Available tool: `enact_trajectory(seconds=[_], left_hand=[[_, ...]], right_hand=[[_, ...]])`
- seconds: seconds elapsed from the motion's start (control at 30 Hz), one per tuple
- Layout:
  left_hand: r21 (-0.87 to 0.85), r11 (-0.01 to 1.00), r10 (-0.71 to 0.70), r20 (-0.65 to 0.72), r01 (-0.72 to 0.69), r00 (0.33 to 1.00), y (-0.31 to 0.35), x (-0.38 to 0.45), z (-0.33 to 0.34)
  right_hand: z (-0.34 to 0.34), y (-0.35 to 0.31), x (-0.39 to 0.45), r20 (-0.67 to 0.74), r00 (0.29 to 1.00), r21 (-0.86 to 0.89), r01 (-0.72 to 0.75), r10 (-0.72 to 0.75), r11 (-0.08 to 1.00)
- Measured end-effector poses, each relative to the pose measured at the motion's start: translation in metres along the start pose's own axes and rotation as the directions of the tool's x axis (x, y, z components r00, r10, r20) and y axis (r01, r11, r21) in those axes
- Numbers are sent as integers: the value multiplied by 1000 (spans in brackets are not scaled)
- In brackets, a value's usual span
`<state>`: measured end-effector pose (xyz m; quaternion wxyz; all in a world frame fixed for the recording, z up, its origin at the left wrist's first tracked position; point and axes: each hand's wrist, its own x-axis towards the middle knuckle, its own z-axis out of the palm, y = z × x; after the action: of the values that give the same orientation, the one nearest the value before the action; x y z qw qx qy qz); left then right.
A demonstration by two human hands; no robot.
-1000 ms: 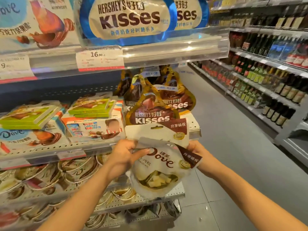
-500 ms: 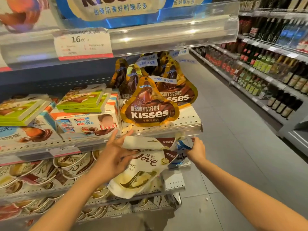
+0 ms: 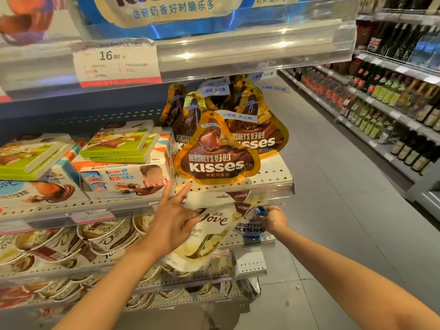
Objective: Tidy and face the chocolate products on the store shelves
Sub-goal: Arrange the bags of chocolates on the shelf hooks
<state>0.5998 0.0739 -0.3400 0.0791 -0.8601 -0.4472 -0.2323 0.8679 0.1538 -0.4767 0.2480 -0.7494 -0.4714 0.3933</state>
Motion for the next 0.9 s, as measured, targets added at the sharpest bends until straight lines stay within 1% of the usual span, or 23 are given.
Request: enact_trajectory(seconds=[0.03, 0.1, 0.2, 0.27, 0.37, 0.47, 0.6, 0.67, 0.73, 0.83, 0.9], left_hand=[[9, 1000, 0, -1, 0, 1000, 0, 0, 0], [13, 1000, 10, 1, -10, 1000, 0, -1, 1], [-5, 1000, 12, -1, -12, 1000, -4, -4, 4], [-12, 1000, 3, -23, -3, 1000, -5, -5, 6], [-48, 999, -22, -63, 19, 998, 1, -6, 3], [-130, 989, -78, -89, 66, 993, 4, -8, 2], [-139, 984, -121, -91, 107, 989, 6, -15, 8], [-161, 980, -135, -95, 118, 986, 12, -16, 9], [-193, 972, -155, -108, 132, 982, 16, -18, 12], [-262, 958, -158, -131, 120, 979, 19, -17, 15], [-276, 955, -143, -118, 106, 983, 17, -17, 19]], right_hand=[[-3, -1, -4, 2, 1000, 4, 7, -7, 1000], [-11, -4, -15, -26, 997, -22, 77, -77, 997], [-29, -11, -37, -76, 958, -173, 261, -277, 950], [-42, -15, -49, -68, 933, -217, 331, -352, 918], [-59, -19, -67, -27, 916, -204, 386, -399, 900], [-75, -21, -85, -42, 890, -109, 448, -454, 887], [-85, -24, -117, 69, 916, 107, 387, -396, 916], [-85, -26, -127, 102, 912, 170, 377, -396, 911], [-83, -31, -134, 123, 911, 193, 367, -394, 910], [-74, -43, -143, 227, 920, 166, 287, -320, 943], [-64, -45, -145, 286, 915, 216, 229, -286, 949]])
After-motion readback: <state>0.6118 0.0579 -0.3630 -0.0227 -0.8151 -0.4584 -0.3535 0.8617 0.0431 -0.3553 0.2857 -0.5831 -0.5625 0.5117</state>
